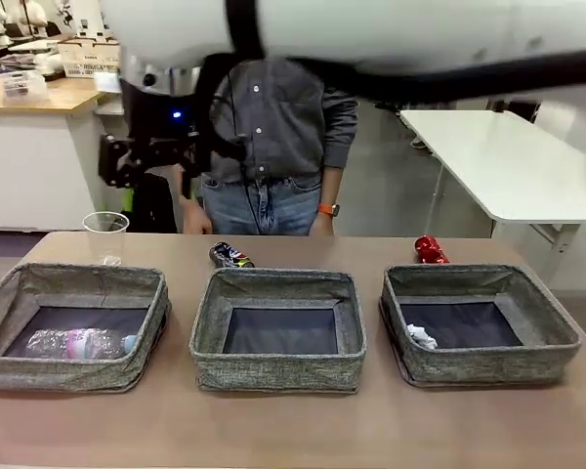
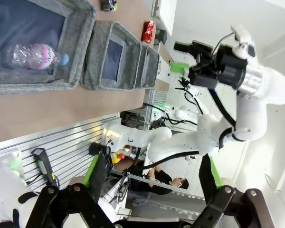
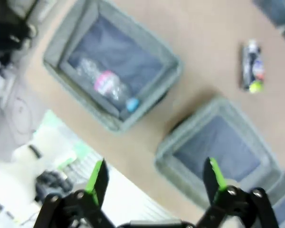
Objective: Sort the waste into the appropriate baskets.
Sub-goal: Place the picked waste into the Fabric basket indicated by the person.
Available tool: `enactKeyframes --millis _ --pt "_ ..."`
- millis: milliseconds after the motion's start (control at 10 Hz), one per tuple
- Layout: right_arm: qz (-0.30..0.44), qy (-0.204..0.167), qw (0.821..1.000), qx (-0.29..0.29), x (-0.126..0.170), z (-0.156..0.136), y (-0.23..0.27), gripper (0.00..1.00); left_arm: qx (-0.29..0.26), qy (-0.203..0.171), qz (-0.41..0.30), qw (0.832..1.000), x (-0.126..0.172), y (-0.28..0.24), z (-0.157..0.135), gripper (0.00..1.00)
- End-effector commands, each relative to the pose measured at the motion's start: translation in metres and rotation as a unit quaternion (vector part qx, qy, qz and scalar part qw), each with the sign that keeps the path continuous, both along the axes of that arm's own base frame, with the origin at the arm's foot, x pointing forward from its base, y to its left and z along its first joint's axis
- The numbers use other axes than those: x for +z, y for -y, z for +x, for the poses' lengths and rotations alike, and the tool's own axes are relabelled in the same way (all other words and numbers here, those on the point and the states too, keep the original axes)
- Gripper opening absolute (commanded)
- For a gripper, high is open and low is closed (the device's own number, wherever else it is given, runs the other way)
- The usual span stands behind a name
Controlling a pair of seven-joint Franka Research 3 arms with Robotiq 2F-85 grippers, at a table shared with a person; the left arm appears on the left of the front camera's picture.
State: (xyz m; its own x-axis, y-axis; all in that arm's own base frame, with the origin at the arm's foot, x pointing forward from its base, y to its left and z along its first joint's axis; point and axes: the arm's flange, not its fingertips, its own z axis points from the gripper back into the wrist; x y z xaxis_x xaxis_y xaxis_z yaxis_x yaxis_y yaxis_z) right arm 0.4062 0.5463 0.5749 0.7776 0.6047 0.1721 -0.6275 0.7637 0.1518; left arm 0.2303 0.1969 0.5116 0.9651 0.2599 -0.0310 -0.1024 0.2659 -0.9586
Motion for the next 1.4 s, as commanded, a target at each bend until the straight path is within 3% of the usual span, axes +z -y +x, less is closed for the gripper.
enactKeyframes --millis 0,300,400,600,700,800,900,1000,1100,1300 --pt "0.047 -0.002 0.997 -0.054 -0.075 -0.125 0.153 1.00 0.006 0.003 -0.003 1.000 0.002 0.003 0.000 1.00" --pt "0.026 0.029 0.995 -0.095 -0.075 -0.115 0.129 1.00 0.006 0.003 -0.003 1.000 0.002 0.003 0.000 1.00" --pt "0.022 -0.008 0.997 -0.075 -0.023 -0.057 0.077 1.00 0.006 0.003 -0.003 1.000 0.002 0.003 0.000 1.00" --pt "0.022 -0.008 0.997 -0.075 -0.023 -0.057 0.077 1.00 0.006 0.003 -0.003 1.000 0.002 0.003 0.000 1.00" --pt "0.021 0.006 0.996 -0.090 -0.041 -0.079 0.099 1.00 0.006 0.003 -0.003 1.000 0.002 0.003 0.000 1.00" --pt "0.001 -0.041 0.995 -0.088 -0.047 -0.060 0.098 1.00 0.000 0.000 0.000 1.000 0.000 0.001 0.000 1.00" --pt "0.024 -0.056 0.995 -0.081 -0.047 -0.051 0.108 1.00 -0.052 0.023 0.006 0.998 -0.003 0.023 0.015 1.00" --pt "0.081 -0.072 0.988 -0.112 -0.040 -0.046 0.139 1.00 -0.142 0.024 -0.024 0.989 -0.009 0.062 0.039 1.00" --pt "0.138 -0.083 0.978 -0.133 -0.036 -0.047 0.168 1.00 -0.183 0.024 -0.038 0.982 -0.011 0.093 0.056 1.00" --pt "0.298 -0.122 0.933 -0.162 -0.045 -0.061 0.246 1.00 -0.235 0.012 -0.061 0.970 -0.022 0.160 0.084 1.00"
